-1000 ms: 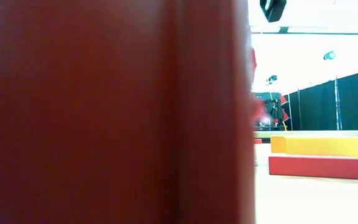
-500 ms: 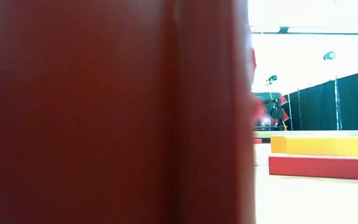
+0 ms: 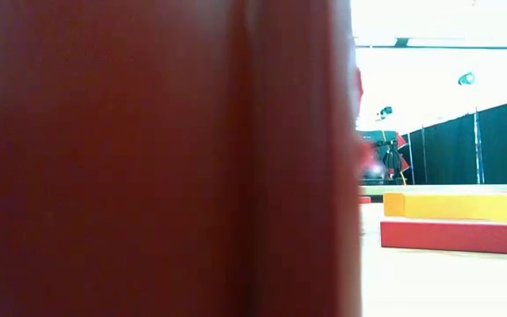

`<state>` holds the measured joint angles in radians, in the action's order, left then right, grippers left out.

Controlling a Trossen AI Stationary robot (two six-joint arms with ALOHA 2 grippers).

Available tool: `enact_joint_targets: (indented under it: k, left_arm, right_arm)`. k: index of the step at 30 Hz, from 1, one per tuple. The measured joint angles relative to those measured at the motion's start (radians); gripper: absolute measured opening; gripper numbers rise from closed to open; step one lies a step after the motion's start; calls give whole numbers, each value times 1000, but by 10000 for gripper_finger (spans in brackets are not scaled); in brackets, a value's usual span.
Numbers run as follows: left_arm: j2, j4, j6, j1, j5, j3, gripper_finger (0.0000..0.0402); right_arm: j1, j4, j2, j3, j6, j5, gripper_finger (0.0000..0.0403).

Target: Sort blocks

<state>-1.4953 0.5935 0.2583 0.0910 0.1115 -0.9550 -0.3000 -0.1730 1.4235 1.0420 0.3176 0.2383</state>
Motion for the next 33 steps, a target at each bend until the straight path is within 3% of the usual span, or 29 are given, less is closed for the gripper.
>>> enact_joint_targets:
  k: [4,6,10,11,21,28,33]
  left_arm:
    - [1,-16,5,1,-16,0,285]
    - [2,-17,6,1,-15,0,242]
    - [2,-18,2,2,0,0,118]
    - [3,-21,0,2,3,0,111]
    - [4,-29,-21,0,21,0,114]
    - [81,-167,-87,0,32,2,114]
    - [213,-360,-134,4,-75,3,114]
  right_arm:
    - [1,4,0,0,-3,7,114]
    - [1,5,0,0,-3,13,114]
    - [2,11,0,-1,-7,35,114]
    - [2,15,0,-1,-8,45,114]
    - [1,18,0,-2,-9,49,115]
    - [0,30,-14,8,-1,36,188]
    - [-2,76,-30,29,-1,32,224]
